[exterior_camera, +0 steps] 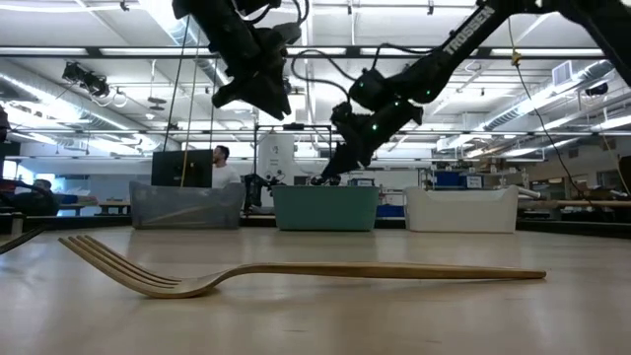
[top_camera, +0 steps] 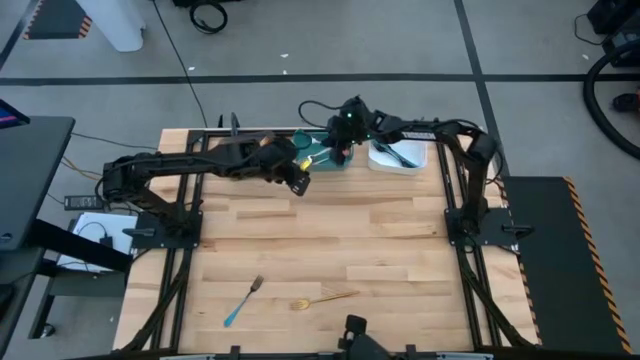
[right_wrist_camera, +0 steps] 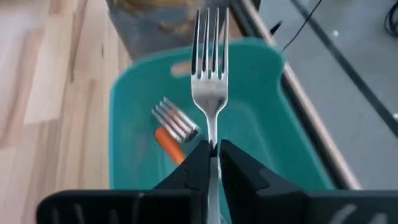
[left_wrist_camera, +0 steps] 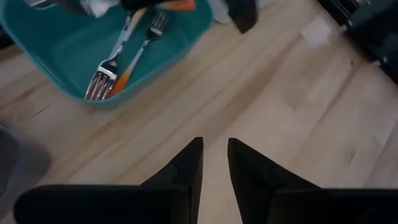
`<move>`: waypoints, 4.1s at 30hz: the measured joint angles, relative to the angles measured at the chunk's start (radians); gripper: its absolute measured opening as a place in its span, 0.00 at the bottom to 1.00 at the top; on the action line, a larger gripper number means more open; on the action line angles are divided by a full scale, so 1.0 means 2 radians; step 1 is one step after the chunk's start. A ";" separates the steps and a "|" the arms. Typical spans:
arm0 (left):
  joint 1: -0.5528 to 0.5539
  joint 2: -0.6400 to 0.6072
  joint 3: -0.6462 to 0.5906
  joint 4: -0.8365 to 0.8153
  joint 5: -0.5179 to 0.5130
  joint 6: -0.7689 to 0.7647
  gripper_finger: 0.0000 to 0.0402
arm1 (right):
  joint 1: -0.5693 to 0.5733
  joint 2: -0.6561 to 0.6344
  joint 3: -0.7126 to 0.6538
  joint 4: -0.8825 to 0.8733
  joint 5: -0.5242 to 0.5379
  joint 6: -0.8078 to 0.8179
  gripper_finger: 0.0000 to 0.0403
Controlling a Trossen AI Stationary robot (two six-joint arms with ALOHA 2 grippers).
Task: Sort silverware by color (type)
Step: Put the orange fork into the green bin, then put the gold fork into the black bin
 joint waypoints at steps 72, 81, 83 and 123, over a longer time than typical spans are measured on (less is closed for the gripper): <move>-0.379 0.259 -0.001 0.227 0.007 -0.067 0.19 | 0.134 -0.333 -0.001 -0.369 0.248 0.268 0.25; -0.379 0.296 0.004 0.219 -0.028 -0.136 0.19 | 0.143 -0.327 -0.001 -0.375 0.260 0.281 0.25; -0.378 0.298 0.005 0.206 -0.036 -0.147 0.17 | 0.143 -0.326 -0.001 -0.375 0.259 0.287 0.25; 0.006 -0.030 -0.049 -0.256 -0.221 0.033 0.04 | 0.099 -0.327 -0.001 -0.355 0.232 0.158 0.25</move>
